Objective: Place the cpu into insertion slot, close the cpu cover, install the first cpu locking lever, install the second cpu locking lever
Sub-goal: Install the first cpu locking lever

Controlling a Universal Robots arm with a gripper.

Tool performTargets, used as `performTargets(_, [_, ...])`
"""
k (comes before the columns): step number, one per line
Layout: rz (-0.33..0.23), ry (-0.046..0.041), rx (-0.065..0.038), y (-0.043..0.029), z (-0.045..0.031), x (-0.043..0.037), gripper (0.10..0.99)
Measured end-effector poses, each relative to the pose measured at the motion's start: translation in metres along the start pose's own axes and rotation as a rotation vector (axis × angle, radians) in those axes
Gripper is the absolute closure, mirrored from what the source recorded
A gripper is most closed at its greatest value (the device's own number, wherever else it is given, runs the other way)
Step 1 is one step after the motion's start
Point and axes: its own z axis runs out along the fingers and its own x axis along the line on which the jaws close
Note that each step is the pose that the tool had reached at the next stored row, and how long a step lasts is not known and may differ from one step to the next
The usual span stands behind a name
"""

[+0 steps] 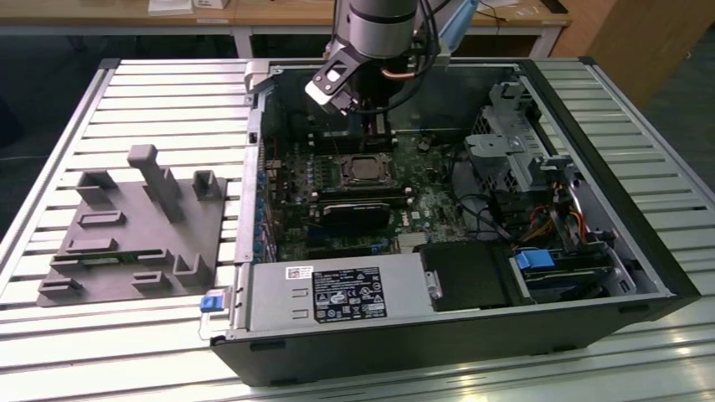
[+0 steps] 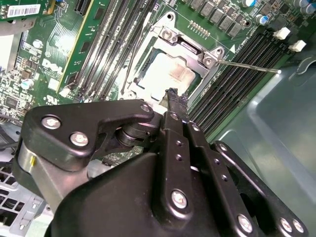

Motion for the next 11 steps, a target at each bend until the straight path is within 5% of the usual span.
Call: performTargets(11, [0.000, 0.0000, 0.000, 0.0001, -0.0043, 0.0001, 0.980])
